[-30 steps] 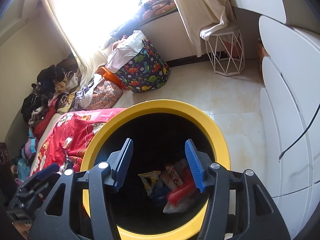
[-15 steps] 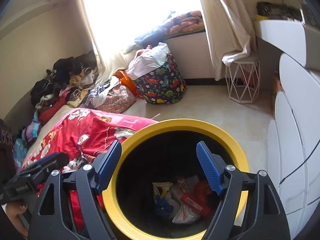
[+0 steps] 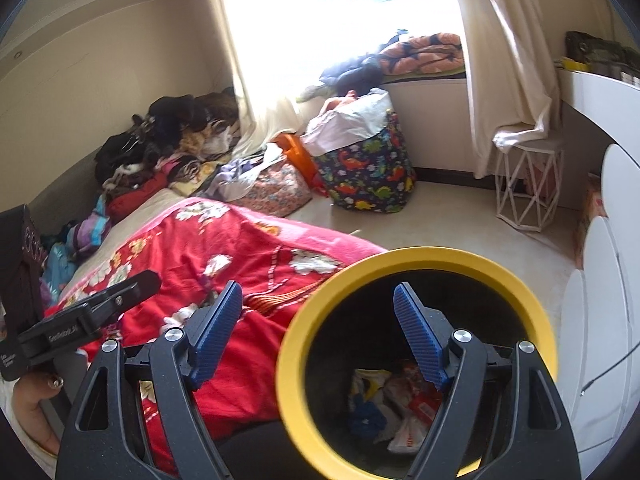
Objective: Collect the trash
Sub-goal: 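Move both tools back toward the wrappers on the bedspread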
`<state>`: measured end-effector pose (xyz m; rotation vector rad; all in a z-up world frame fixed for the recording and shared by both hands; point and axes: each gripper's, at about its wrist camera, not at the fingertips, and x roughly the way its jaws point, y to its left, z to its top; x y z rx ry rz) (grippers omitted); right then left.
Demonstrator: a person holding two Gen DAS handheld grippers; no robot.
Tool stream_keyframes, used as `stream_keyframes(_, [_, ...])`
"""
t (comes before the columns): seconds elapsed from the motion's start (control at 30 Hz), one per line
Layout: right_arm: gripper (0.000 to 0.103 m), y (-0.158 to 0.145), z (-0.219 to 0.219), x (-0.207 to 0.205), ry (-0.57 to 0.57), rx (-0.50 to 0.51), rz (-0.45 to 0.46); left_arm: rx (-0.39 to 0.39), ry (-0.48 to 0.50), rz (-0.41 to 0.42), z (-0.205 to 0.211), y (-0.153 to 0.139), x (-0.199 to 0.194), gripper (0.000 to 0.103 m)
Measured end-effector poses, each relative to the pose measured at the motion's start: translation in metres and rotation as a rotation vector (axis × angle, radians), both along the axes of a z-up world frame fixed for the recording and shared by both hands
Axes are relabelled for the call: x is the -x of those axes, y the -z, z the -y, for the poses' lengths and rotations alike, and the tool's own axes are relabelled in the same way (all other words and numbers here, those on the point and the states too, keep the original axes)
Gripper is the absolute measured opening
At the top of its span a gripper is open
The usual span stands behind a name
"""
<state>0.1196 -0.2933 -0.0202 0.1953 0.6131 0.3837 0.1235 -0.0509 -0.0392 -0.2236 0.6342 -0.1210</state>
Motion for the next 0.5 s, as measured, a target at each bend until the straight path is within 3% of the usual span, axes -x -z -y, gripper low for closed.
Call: stream_keyframes(0.5, [0.076,0.008,-0.078,-0.026,-0.16,0.03,-0.061,-0.015,-0.192,-0.042,-0.075,0.004,0.013,0.092])
